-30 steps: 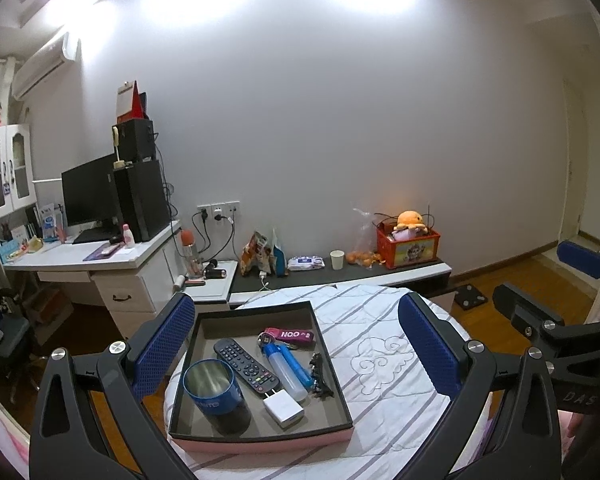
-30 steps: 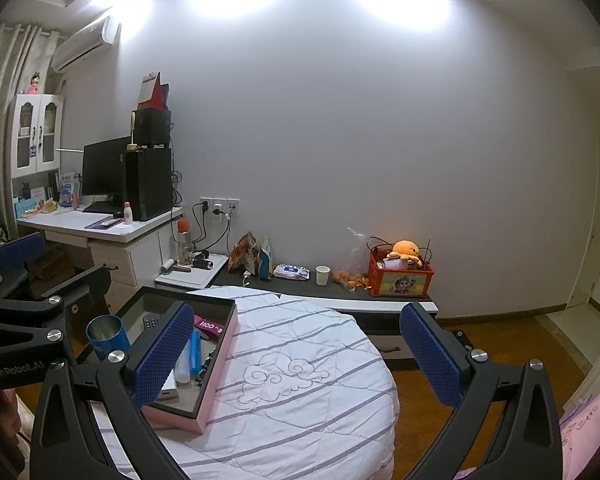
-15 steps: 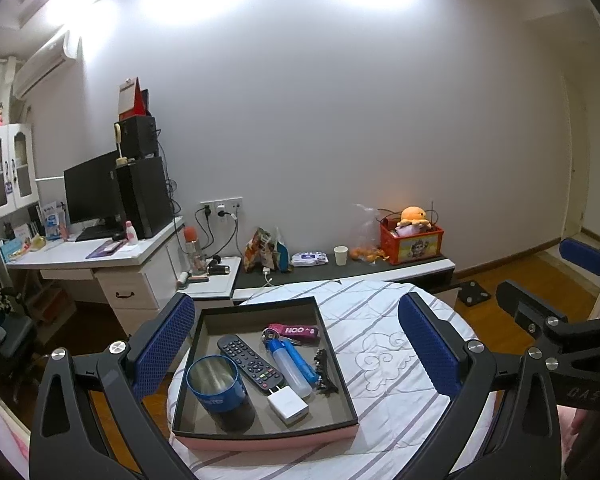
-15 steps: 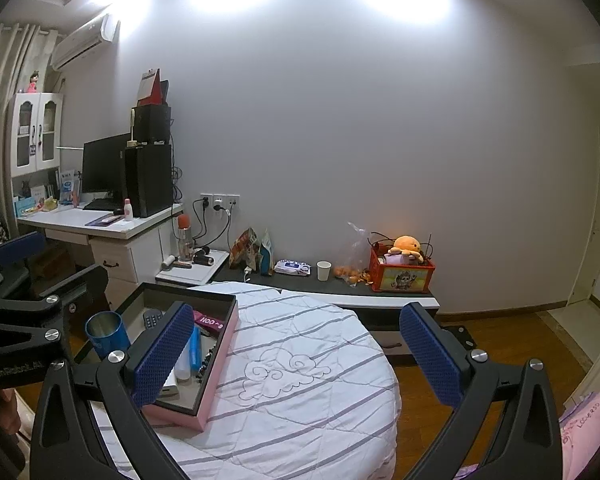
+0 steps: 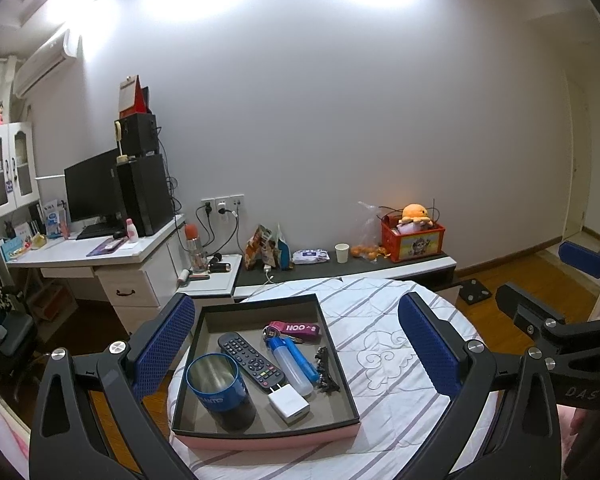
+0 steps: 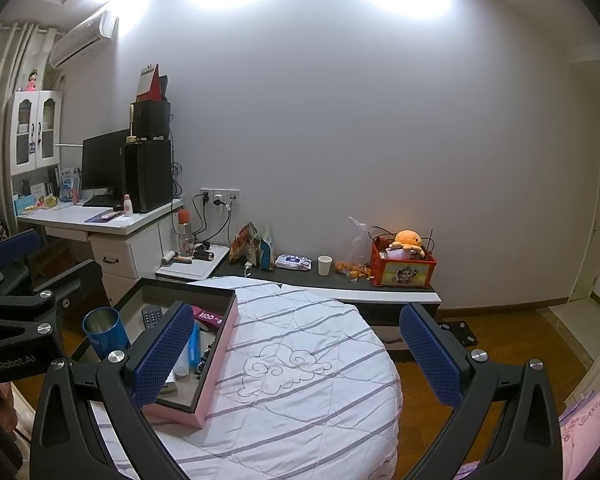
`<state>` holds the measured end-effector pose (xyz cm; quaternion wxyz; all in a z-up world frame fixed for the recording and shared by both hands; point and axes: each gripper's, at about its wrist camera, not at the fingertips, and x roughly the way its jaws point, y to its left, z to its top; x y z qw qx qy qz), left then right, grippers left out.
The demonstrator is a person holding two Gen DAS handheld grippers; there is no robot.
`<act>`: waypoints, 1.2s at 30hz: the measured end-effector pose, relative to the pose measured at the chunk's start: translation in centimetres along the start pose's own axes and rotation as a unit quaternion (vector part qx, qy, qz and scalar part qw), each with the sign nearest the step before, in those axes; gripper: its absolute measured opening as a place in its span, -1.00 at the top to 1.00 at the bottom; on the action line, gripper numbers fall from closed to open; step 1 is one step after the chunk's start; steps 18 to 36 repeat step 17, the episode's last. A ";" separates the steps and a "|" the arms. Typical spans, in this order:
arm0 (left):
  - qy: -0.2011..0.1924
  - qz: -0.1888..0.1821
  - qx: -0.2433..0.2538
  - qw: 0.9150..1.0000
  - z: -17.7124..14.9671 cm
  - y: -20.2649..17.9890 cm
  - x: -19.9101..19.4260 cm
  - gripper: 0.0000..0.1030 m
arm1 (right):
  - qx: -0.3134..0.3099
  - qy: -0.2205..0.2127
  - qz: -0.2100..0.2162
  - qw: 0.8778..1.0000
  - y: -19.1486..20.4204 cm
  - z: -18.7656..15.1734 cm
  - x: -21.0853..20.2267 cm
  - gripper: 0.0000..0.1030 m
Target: Organize rigid objects
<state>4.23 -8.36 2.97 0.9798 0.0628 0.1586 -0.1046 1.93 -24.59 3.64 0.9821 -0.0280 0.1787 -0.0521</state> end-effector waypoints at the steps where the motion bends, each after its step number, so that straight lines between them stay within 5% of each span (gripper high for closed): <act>1: 0.000 0.000 0.000 1.000 0.0 -0.1 0.0 -1.00 | 0.001 -0.001 0.000 1.000 0.0 0.0 0.0 -1.00; 36: 0.001 0.000 0.000 1.000 -0.1 0.0 0.1 -1.00 | 0.004 -0.001 0.009 1.000 -0.3 -0.4 0.3 -1.00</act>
